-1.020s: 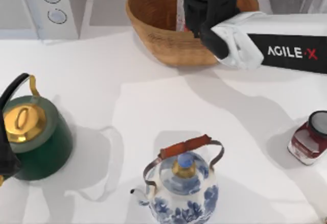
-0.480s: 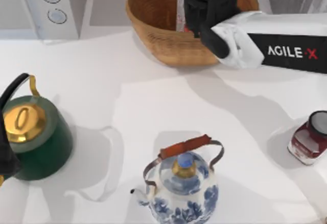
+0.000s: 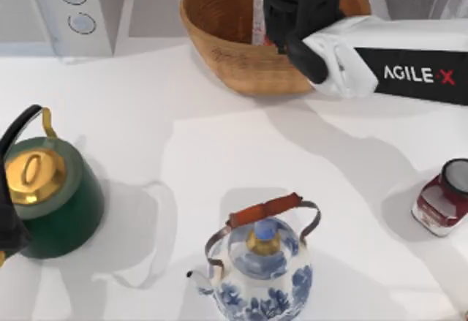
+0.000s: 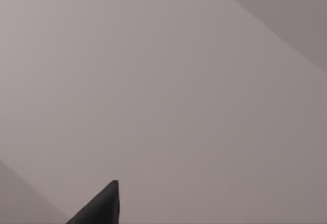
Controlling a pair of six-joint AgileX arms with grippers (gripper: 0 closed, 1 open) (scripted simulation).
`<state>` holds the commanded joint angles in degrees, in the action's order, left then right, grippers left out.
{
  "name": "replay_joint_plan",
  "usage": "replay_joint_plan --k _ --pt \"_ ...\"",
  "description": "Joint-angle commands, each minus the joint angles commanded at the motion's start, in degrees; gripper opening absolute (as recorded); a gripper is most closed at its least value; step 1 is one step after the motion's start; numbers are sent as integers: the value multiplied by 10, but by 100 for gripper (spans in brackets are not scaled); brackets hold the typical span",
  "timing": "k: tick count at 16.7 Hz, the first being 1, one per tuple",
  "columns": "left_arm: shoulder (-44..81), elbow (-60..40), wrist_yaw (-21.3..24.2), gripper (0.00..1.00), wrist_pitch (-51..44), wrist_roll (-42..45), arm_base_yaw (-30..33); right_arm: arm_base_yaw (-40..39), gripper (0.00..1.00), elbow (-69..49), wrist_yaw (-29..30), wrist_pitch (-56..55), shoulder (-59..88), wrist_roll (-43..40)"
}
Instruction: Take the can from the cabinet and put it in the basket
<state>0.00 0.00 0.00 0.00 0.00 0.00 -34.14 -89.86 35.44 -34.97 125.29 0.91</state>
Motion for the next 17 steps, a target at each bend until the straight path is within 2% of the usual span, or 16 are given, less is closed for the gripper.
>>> replay_joint_plan --k 5,9,13,17 --pt "0 0 0 100 0 0 0 1 100 4 -1 2 -5 0" --pt "0 0 0 100 0 0 0 27 100 66 -24 28 -87 -1" --pt "0 0 0 100 0 0 0 73 100 191 -73 75 -262 -2" --pt "0 0 0 100 0 0 0 134 100 357 -139 138 -519 -4"
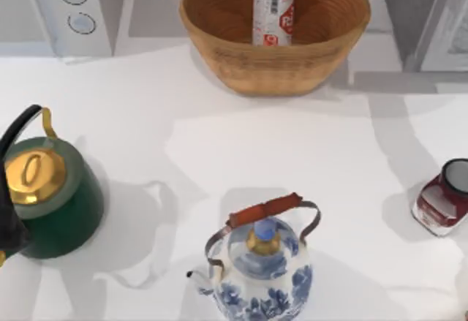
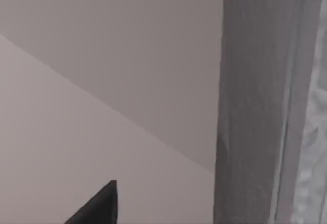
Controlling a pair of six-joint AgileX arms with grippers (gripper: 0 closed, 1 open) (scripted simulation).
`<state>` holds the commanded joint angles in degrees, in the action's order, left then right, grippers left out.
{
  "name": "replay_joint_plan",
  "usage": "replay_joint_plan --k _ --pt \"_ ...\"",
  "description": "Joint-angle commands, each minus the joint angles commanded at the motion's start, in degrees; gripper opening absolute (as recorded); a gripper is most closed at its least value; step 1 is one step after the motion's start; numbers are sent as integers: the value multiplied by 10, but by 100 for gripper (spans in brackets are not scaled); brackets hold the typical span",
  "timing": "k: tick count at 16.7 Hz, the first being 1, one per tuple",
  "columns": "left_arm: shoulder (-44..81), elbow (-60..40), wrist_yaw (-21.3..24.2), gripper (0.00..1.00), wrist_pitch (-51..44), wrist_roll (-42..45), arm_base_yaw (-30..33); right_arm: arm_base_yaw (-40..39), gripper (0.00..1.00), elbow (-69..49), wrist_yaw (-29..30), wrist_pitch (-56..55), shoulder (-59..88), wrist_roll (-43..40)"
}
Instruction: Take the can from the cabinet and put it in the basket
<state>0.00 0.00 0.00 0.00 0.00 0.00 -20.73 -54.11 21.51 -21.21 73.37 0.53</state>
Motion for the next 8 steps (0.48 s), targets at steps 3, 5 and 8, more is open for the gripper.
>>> replay_joint_plan --k 3,5,8 --pt "0 0 0 100 0 0 0 51 100 137 -54 52 -216 -1" --pt "0 0 0 100 0 0 0 85 100 227 -90 87 -354 -2" --pt "0 0 0 100 0 0 0 134 100 355 -140 137 -527 -3"
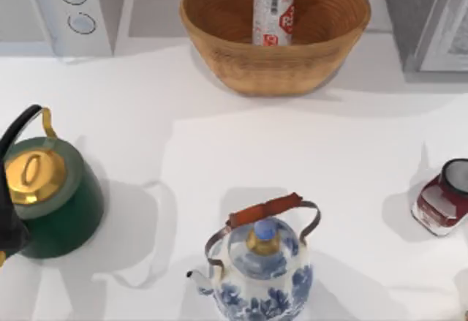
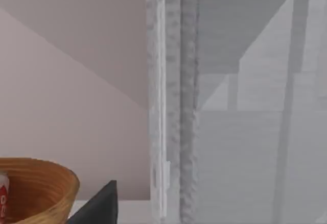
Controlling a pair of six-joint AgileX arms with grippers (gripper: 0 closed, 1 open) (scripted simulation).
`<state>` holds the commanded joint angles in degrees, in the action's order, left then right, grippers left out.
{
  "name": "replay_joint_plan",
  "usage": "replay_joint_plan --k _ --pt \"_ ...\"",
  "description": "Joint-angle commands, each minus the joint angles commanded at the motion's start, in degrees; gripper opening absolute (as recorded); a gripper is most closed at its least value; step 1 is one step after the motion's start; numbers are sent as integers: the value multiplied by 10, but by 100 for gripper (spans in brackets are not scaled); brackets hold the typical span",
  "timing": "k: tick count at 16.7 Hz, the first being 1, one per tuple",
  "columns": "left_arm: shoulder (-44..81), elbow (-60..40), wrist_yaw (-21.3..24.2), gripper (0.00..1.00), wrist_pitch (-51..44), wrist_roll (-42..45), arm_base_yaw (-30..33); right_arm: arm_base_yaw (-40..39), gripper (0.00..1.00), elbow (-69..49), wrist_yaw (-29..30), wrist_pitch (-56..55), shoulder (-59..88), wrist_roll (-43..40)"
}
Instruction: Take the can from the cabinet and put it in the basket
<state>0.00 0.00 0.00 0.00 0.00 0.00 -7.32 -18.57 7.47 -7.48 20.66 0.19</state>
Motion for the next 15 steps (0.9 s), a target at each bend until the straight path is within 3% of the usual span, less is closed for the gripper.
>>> replay_joint_plan --k 6,15 --pt "0 0 0 100 0 0 0 67 100 171 -68 68 -191 -2" --pt "0 0 0 100 0 0 0 85 100 179 -87 59 -186 -3"
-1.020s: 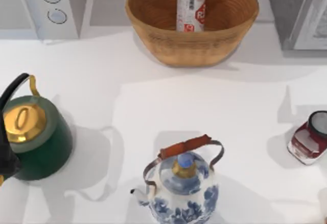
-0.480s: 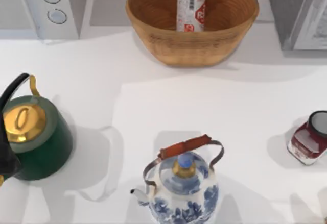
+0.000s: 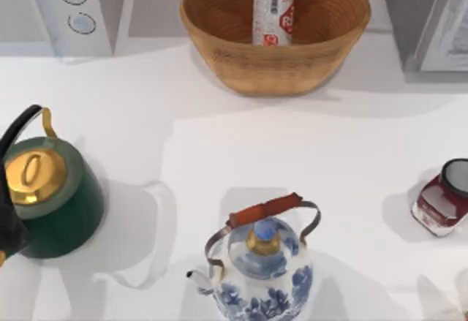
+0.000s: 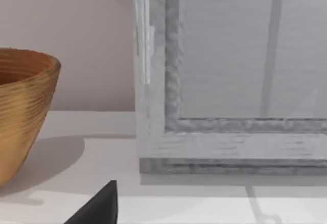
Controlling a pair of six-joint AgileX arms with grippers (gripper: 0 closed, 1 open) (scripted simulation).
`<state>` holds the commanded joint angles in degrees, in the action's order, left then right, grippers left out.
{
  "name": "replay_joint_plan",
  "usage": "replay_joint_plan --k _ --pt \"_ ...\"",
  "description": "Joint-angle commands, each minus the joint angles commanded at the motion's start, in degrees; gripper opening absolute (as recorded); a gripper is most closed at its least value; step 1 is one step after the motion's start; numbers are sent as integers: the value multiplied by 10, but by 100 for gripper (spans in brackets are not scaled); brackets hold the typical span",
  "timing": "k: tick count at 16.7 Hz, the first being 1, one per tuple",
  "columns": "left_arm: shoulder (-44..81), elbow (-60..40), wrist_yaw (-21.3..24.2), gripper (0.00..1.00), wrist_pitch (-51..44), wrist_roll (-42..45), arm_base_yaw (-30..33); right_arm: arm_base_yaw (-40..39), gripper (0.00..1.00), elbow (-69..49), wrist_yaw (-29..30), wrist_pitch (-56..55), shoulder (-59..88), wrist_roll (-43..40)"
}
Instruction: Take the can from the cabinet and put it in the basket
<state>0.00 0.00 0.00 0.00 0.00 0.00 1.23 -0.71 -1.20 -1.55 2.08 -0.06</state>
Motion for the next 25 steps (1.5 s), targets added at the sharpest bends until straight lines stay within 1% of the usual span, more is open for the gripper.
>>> replay_joint_plan --k 2,5,14,18,22,25 --pt "0 0 0 100 0 0 0 30 100 -14 -29 -33 41 -1" --pt "0 0 0 100 0 0 0 98 100 -46 -99 -111 138 -1" --pt "0 0 0 100 0 0 0 374 100 -157 -384 -443 560 7" --pt "0 0 0 100 0 0 0 487 100 -195 -488 -575 734 12" --pt "0 0 0 100 0 0 0 560 100 -205 -553 -659 845 16" --pt "0 0 0 100 0 0 0 575 100 -203 -567 -677 868 17"
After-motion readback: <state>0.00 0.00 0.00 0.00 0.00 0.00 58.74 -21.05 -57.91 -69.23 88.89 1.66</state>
